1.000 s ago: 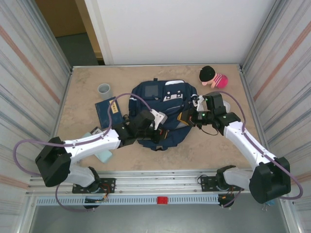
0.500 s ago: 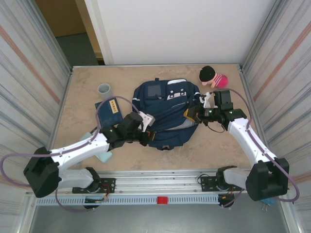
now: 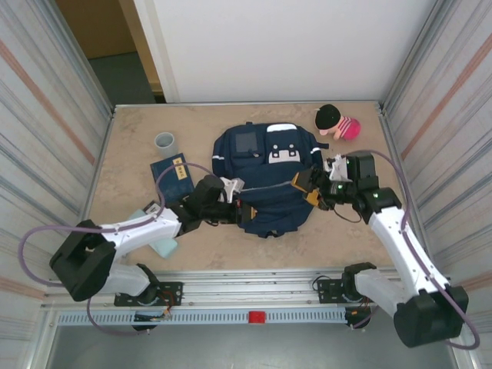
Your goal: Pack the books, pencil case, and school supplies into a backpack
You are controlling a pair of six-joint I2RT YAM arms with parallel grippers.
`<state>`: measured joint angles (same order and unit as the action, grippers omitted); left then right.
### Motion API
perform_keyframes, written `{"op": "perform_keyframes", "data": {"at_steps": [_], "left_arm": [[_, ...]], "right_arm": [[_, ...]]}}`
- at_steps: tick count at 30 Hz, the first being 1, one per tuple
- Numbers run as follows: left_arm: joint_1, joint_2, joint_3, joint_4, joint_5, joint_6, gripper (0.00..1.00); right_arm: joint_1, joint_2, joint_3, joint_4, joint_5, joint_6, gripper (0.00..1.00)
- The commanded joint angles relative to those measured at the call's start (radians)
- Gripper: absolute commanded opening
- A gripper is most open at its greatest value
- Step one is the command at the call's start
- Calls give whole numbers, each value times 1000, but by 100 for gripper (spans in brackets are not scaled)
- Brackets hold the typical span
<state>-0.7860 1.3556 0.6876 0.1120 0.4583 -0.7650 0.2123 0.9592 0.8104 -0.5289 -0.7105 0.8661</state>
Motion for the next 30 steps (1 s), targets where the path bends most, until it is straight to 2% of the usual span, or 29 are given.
{"op": "perform_keyframes", "data": {"at_steps": [1,8,13,20,23,26,30], "left_arm": [[4,8,71,72,107,-45,0],[2,4,63,65,116,-44,0],[-16,0,77,45,92,-18,0],[-45,26,100,27,68,9,0],[-66,38,150,-109,22,104,0],[-101,47,214,-275,-45,269,0],[-114,44,208,-261,-43,369,0]], "right_arm": [[63,-41,-62,-13,54,151,74],[126,17,-137,145,83,242,75],[190,93,-110,158,99,230,76],[227,105,-146,187,145,287,76],[218,116,-105,112,213,161,75],[205,103,-47,60,300,-39,75],[209,77,-34,169,310,-398,73]]}}
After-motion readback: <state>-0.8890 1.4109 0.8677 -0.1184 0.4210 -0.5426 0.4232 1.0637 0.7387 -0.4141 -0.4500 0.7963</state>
